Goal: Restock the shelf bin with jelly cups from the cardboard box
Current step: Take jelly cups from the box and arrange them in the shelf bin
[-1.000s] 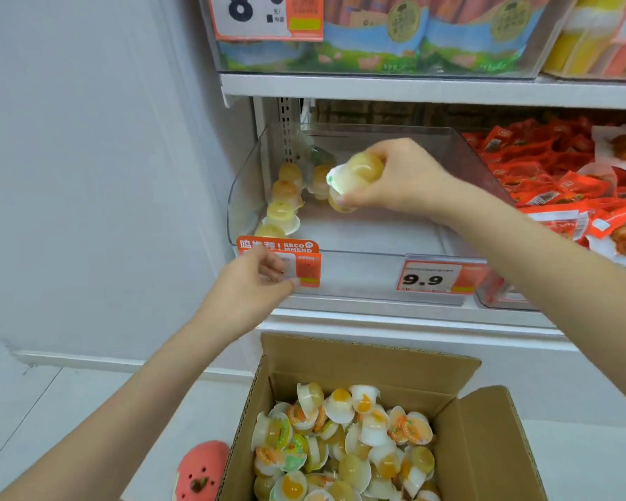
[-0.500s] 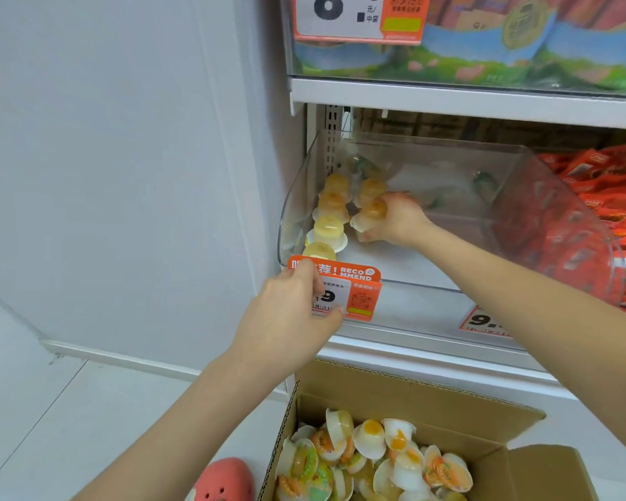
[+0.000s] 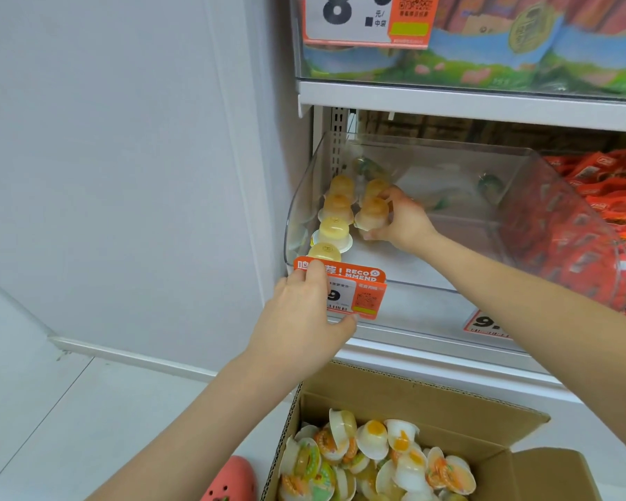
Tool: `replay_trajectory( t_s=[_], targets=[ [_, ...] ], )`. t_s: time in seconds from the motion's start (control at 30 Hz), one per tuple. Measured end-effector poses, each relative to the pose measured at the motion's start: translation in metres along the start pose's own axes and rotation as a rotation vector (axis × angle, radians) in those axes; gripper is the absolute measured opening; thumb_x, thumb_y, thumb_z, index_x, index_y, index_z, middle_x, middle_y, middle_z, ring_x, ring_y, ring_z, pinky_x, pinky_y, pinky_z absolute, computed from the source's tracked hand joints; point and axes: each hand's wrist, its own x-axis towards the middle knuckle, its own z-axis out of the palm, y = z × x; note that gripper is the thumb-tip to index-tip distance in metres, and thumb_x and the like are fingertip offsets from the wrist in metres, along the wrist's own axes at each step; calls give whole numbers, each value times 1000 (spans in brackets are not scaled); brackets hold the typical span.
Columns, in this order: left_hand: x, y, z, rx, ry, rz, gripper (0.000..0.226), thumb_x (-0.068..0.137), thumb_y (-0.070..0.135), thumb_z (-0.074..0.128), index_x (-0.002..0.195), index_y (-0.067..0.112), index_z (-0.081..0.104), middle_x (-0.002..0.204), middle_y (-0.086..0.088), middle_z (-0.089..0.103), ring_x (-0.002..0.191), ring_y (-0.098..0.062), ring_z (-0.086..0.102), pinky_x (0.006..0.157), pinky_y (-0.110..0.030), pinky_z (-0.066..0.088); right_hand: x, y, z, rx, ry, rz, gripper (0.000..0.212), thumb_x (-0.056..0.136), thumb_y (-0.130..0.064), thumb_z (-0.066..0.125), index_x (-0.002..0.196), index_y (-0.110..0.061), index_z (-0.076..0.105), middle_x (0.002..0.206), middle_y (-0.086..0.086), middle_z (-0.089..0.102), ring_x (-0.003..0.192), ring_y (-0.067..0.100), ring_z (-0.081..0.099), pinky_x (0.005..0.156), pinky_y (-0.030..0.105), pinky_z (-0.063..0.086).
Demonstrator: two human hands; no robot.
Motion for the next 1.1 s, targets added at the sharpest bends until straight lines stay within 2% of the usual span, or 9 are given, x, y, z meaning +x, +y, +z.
replay_trajectory(
  t_s=[0.17, 0.27, 0.4, 0.5, 0.57, 0.67, 0.83, 0.97, 1.1],
  targets=[
    [0, 1, 1, 8, -3, -7, 39, 84, 41, 63, 103, 21, 36, 113, 1, 50, 106, -17, 47, 86, -35, 48, -18, -5, -20, 56, 24, -8, 77, 68, -26, 85, 130, -11, 43, 125, 8, 57, 105, 22, 55, 80, 28, 44],
    [-3, 0, 3, 85, 8, 5, 41, 86, 42, 60, 111, 17, 40, 117, 0, 51, 108, -20, 46, 87, -35, 46, -54, -8, -49, 136, 198, -87, 50, 76, -26, 79, 119, -14, 56, 122, 3, 59, 107, 20, 56, 86, 29, 46],
    [-19, 8, 22, 237, -21, 92, 38, 87, 41, 55, 114, 18, 44, 120, 0, 52, 112, -22, 45, 90, -35, 43, -146, 3, -75, 106, 441, -363, 18, 84, -12, 70, 100, -10, 63, 100, -1, 60, 94, 8, 51, 84, 9, 40],
    [-36, 15, 49, 229, -138, 126, 30, 88, 37, 54, 109, 17, 48, 117, -1, 54, 112, -24, 44, 90, -36, 42, -215, 28, -64, -5, 473, -497, 7, 85, -9, 65, 91, -5, 62, 92, -2, 57, 89, 11, 50, 81, 17, 39],
    [-49, 11, 72, 278, -248, 153, 28, 89, 35, 53, 110, 15, 49, 115, -3, 54, 112, -25, 45, 88, -36, 40, -252, 55, -40, -43, 321, -460, 7, 85, -10, 67, 90, -8, 62, 90, -4, 57, 88, 9, 48, 79, 17, 38],
    [-69, -6, 113, 456, -445, 226, 27, 90, 25, 51, 114, 15, 48, 118, -5, 53, 114, -27, 44, 89, -37, 38, -296, 101, 9, -60, -65, -248, 14, 86, -18, 67, 99, -19, 61, 94, -13, 54, 92, 3, 48, 78, 14, 41],
    [-100, -47, 179, 653, -829, 333, 40, 88, 2, 49, 126, 13, 47, 129, -8, 48, 123, -29, 41, 99, -40, 37, -340, 171, 87, -104, -580, 76, 21, 88, -25, 63, 106, -28, 55, 103, -8, 56, 93, 13, 57, 79, 35, 52],
    [-124, -74, 227, 675, -1053, 398, 47, 90, 2, 48, 135, 15, 43, 132, -10, 47, 123, -29, 42, 99, -41, 40, -357, 197, 122, -260, -859, 128, 30, 89, -10, 54, 117, -21, 50, 115, 2, 54, 100, 21, 55, 72, 32, 46],
    [-131, -93, 248, 682, -1060, 328, 61, 89, 0, 51, 143, 16, 27, 142, -9, 37, 130, -28, 34, 101, -39, 35, -367, 214, 140, -308, -956, 161, 37, 87, -10, 57, 121, -21, 48, 121, 5, 55, 105, 24, 54, 80, 37, 49]
  ],
)
